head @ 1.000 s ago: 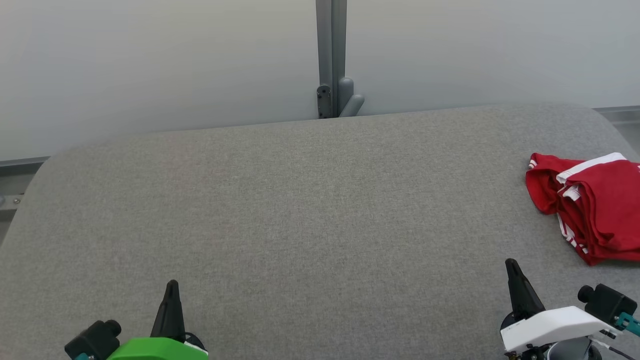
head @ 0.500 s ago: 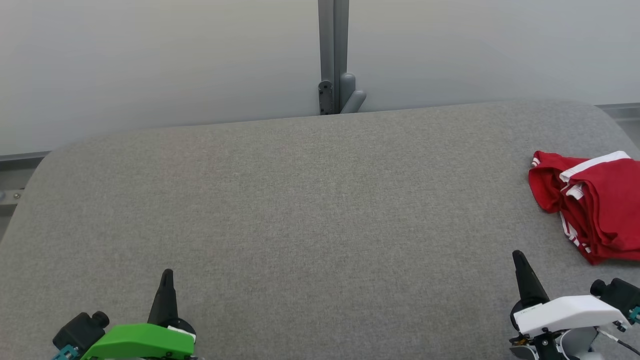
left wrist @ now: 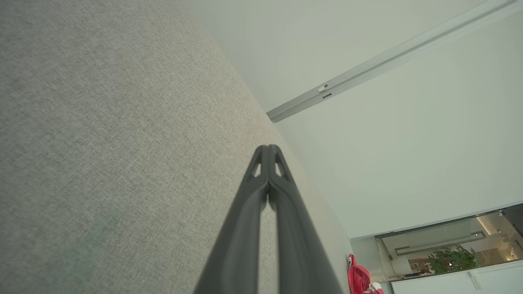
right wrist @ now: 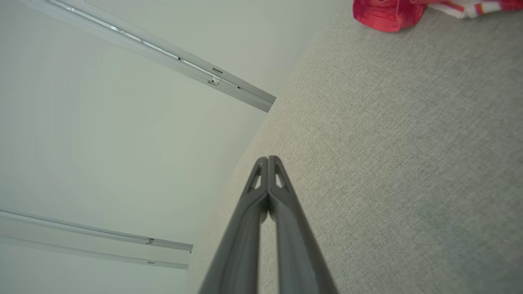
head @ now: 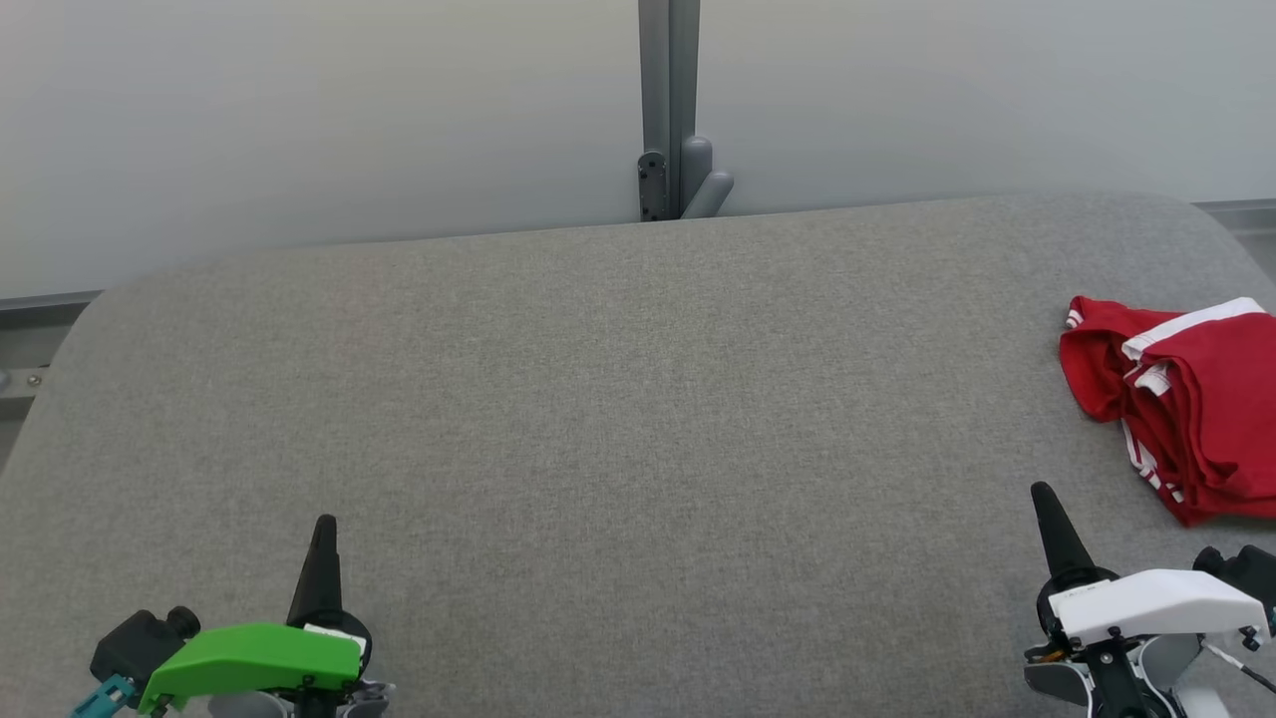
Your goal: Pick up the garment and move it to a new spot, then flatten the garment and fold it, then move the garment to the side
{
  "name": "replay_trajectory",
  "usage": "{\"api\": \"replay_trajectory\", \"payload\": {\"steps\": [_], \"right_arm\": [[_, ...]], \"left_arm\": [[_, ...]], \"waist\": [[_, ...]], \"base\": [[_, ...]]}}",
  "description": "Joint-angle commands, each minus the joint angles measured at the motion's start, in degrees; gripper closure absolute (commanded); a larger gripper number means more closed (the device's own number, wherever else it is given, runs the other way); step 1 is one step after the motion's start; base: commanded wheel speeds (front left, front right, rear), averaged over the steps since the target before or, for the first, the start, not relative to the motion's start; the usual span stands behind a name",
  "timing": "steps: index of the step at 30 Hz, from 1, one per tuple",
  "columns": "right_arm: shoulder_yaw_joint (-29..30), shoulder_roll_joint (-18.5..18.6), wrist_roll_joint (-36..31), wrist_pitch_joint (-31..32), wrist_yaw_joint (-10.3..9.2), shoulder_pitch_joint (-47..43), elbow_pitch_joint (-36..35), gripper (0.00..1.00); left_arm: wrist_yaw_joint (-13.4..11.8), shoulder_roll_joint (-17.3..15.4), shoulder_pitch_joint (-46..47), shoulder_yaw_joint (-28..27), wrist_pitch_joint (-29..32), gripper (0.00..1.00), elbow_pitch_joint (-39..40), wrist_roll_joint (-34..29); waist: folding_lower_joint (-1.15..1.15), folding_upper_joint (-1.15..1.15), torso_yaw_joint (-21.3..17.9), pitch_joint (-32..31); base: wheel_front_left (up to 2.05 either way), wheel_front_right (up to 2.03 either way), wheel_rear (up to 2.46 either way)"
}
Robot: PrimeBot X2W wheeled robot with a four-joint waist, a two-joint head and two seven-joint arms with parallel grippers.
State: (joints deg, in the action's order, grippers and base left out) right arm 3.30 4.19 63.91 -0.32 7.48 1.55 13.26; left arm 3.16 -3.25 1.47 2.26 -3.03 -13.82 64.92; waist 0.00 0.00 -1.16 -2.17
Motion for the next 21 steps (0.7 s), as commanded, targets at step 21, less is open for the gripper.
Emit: {"api": "replay_trajectory", "payload": {"steps": [21], "right_arm": [[3.1, -0.3, 12.7, 4.0, 0.03, 3.6, 1.0, 1.00]], "left_arm": [[2.3, 0.0, 4.7, -2.4, 3.2, 1.00, -1.5, 12.6]], "waist": [[0.00, 0.00, 0.4, 1.0]], "base": [[0.00, 0.00, 0.00]]}}
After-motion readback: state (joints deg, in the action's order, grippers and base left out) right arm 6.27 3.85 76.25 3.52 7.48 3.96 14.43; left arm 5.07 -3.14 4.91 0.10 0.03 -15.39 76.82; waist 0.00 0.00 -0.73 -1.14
